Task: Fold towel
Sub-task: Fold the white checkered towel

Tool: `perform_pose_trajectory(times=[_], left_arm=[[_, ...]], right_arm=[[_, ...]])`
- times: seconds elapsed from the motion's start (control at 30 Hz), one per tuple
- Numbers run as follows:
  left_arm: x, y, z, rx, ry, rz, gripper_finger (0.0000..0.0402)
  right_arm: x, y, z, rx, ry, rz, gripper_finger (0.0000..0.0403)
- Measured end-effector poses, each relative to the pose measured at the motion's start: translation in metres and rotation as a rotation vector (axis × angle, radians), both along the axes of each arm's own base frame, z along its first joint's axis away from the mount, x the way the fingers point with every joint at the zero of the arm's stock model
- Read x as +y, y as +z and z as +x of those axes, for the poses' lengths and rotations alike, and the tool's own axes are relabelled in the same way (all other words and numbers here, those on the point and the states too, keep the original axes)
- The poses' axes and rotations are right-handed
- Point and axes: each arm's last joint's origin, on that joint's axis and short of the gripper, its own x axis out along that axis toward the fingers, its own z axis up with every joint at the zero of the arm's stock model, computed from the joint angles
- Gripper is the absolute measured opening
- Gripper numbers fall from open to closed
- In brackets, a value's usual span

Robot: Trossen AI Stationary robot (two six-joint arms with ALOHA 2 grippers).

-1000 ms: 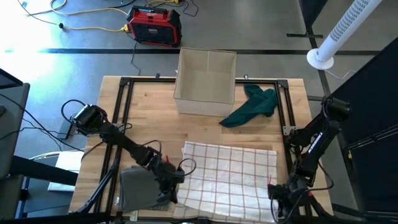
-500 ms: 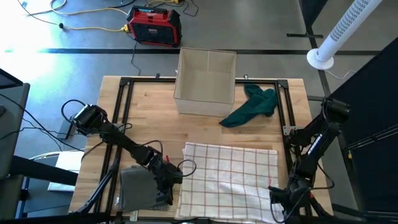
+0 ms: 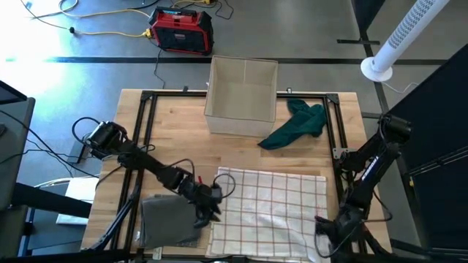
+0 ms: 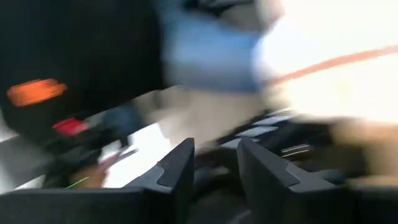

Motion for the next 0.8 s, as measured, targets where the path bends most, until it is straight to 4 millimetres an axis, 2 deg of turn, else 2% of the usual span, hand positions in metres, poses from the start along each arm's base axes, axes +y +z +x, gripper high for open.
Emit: perform_pose_trajectory(times=[0.07,0.17,0.33,0.53,0.63,0.8], left_arm=[[-0.001,-0.005,0.000,0.022,-0.036,-0.007,0.0142],[-0.008,-0.014,0.000,0.059,-0.086,-0.065,0.0126],[-0.027,-0.031,0.005,0.024,-0.154,-0.165,0.0072],[-0.037,-0.030,0.016,-0.078,-0.143,-0.211,0.0008],[-0.040,-0.030,0.015,-0.096,-0.142,-0.179,0.0003],[-0.046,-0.046,0.013,-0.033,-0.166,-0.205,0.0002]], right_arm=[[-0.010,-0.008,0.001,-0.016,-0.042,-0.140,0.0087],[-0.018,-0.011,0.006,-0.066,-0.060,-0.225,0.0067],[-0.038,-0.018,0.015,-0.107,-0.134,-0.427,0.0009],[-0.056,-0.021,0.025,-0.193,-0.205,-0.631,0.0002],[-0.065,-0.022,0.027,-0.243,-0.229,-0.740,0.0001],[-0.074,-0.022,0.032,-0.291,-0.250,-0.846,0.0000]])
